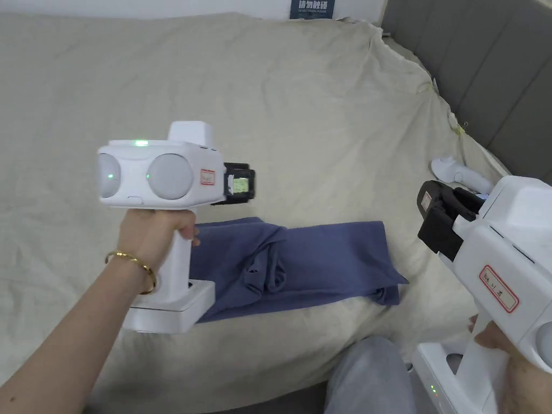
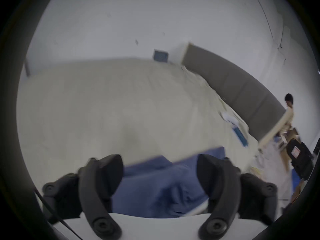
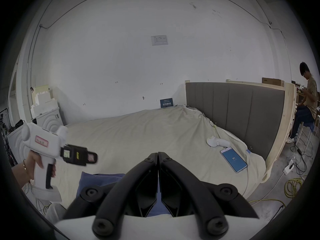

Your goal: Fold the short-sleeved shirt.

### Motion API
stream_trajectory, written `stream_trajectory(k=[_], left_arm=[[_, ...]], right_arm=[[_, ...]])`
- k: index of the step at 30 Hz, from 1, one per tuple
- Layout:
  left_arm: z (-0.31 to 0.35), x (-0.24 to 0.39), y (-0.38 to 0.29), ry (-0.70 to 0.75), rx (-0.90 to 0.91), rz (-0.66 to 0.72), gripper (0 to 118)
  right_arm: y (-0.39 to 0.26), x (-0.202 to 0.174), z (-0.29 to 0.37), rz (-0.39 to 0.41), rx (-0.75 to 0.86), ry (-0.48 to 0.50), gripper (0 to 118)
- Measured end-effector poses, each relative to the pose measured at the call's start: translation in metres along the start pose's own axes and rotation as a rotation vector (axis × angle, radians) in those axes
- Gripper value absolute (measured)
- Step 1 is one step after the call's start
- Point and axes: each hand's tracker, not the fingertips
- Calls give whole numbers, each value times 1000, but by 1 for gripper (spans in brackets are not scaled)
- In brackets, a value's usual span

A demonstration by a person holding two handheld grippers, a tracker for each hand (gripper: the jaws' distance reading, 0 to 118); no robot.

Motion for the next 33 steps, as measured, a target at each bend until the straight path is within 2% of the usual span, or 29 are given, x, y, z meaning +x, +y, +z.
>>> stream_trajectory(k=[1,2,3,4,7,11,16,21,23,27,28,33], left_arm=[[4,-2,-4,30,29,-26,69],[5,-2,-10,62,41,-49,33],[2,-1,-19,85,41,-50,10],[0,0,-27,91,32,-39,1],[-14,10,-58,23,-42,-10,0],[-46,37,-101,-13,-131,-107,0],[-76,75,-134,-68,-216,-126,0],[-90,114,-150,-98,-259,-255,0],[-95,115,-144,-80,-270,-217,0],[-84,93,-116,-244,-295,-2,0],[-73,86,-107,-288,-241,37,0],[-9,33,-49,-310,41,79,0]], right_arm=[[-1,0,-1,-1,-1,4,0],[-1,0,-1,-3,-3,8,0],[-2,0,-1,-8,-5,10,0],[-3,-1,-1,-10,-7,12,0],[-5,0,0,-14,-12,11,0],[-5,4,2,-8,-23,0,0],[-6,14,3,-9,-39,-20,0],[-6,19,2,-7,-51,-33,0],[-6,20,2,-17,-49,-34,0],[-5,16,2,-21,-44,-30,0],[-4,14,2,-19,-41,-27,0],[0,6,3,-18,-24,-4,0]])
